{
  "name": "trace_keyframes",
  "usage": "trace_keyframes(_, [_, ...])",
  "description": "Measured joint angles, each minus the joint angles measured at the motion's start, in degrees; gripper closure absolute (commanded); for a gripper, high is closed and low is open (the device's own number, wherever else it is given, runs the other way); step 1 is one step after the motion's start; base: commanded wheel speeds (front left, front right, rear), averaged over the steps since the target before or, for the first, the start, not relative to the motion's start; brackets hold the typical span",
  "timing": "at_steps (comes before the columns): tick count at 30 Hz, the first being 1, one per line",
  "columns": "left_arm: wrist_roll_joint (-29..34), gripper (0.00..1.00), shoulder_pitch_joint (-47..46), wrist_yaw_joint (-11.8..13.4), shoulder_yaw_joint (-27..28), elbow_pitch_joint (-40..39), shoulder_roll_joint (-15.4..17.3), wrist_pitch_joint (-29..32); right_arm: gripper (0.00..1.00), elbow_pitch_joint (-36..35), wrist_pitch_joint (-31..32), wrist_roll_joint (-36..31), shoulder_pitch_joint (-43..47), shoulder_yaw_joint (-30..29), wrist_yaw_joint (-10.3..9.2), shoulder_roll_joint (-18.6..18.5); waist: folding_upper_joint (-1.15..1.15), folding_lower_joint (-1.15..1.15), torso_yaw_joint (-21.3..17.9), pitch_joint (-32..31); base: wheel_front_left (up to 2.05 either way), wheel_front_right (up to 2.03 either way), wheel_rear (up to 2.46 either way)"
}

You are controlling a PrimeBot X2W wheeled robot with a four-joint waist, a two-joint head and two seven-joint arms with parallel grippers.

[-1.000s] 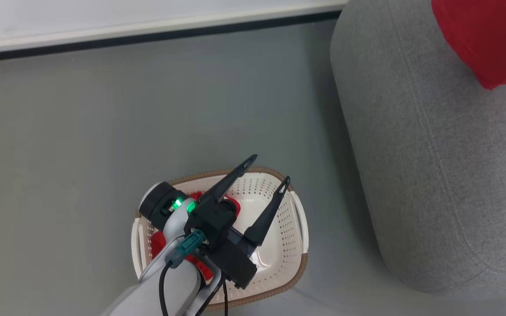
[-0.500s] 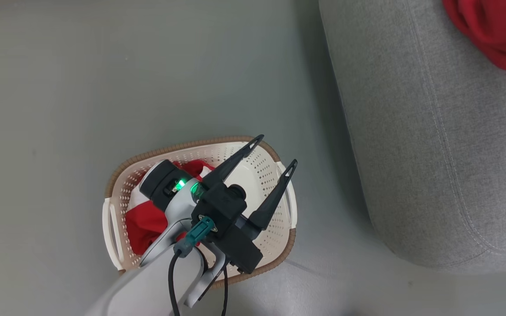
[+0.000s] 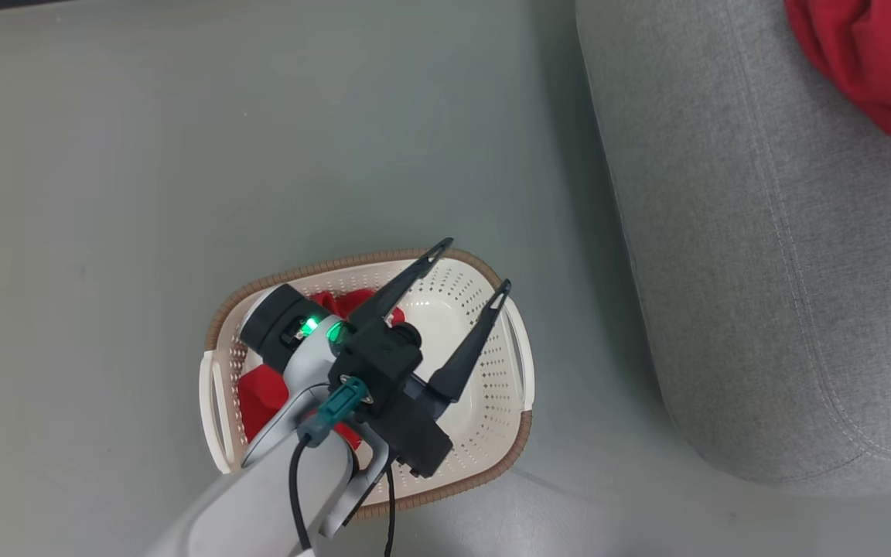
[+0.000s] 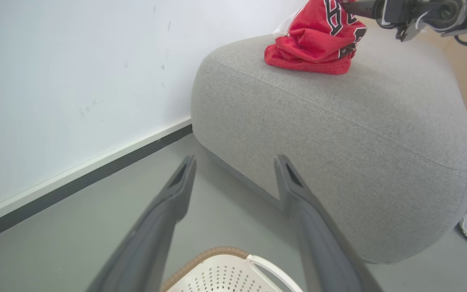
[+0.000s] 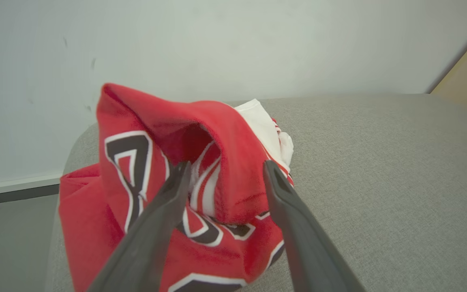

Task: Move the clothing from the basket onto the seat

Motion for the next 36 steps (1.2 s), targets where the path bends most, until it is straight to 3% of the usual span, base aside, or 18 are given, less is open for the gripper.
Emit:
trace_keyframes(7, [-1.1,0.0,1.27,0.02,1.83,2.77,0.19,-1.7,0.0,0.48,-0.98,-0.02,3.54,0.94,2.77,1.75,0.0,0.0,0.43,-3.01,0.0,0.0,0.0])
trace_keyframes(19, [-4.42,0.0,4.67,0.78,5.3,6.31,-0.29,-3.55,0.0,-3.32,-1.49,-0.71,11.45,2.71,4.21,5.37,-0.01,-0.01,0.9,-10.55,0.0,0.0,0.0])
trace_keyframes(32, [-7.53,0.0,11.83,3.12,12.21,8.86,0.92,-4.55,0.0,-14.08,-1.49,-0.78,24.11,2.99,4.22,11.47,-0.02,-0.01,3.49,-19.15,0.0,0.0,0.0])
trace_keyframes(36, [-7.8,0.0,14.71,3.64,14.46,9.32,1.36,-4.56,0.0,-17.73,-1.49,-0.81,29.5,2.61,3.11,12.26,-0.02,-0.02,4.62,-22.05,0.0,0.0,0.0])
